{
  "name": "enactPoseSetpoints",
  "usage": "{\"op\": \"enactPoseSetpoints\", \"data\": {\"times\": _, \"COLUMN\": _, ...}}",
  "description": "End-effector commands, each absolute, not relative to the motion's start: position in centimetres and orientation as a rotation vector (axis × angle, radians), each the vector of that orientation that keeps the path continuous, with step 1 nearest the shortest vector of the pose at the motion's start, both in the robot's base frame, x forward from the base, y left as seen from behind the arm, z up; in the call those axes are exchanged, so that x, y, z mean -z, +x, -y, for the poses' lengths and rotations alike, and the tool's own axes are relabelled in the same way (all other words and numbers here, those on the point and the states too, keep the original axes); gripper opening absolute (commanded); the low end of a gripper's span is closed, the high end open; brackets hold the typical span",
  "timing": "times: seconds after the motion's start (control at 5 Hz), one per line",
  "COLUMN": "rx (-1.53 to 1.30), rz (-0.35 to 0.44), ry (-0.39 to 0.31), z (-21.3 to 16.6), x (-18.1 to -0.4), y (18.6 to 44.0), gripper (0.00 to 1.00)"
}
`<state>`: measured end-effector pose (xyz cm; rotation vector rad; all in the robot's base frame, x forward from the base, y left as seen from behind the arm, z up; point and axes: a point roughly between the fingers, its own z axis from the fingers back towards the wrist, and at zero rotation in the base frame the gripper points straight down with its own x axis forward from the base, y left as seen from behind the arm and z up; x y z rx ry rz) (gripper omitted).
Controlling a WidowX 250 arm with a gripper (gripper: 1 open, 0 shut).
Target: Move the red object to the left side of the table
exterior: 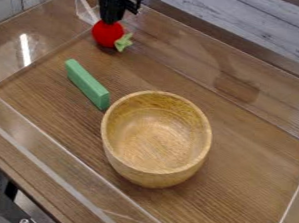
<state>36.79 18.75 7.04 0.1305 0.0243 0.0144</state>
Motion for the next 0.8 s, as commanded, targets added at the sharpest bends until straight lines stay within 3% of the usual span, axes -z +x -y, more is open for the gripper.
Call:
{"op": "enactPoseSetpoints", "data": {"times": 0.0, "rx": -0.046, "rz": 0.026, "ry": 0.151, "z": -20.0, "x": -9.5, "y": 37.3, "gripper": 1.0}}
{"op": "enactPoseSetpoints", "data": {"times": 0.6, "rx": 0.006, "rz": 0.024, "ry": 0.122, "z": -20.3, "x": -8.8, "y": 35.5, "gripper": 1.0}}
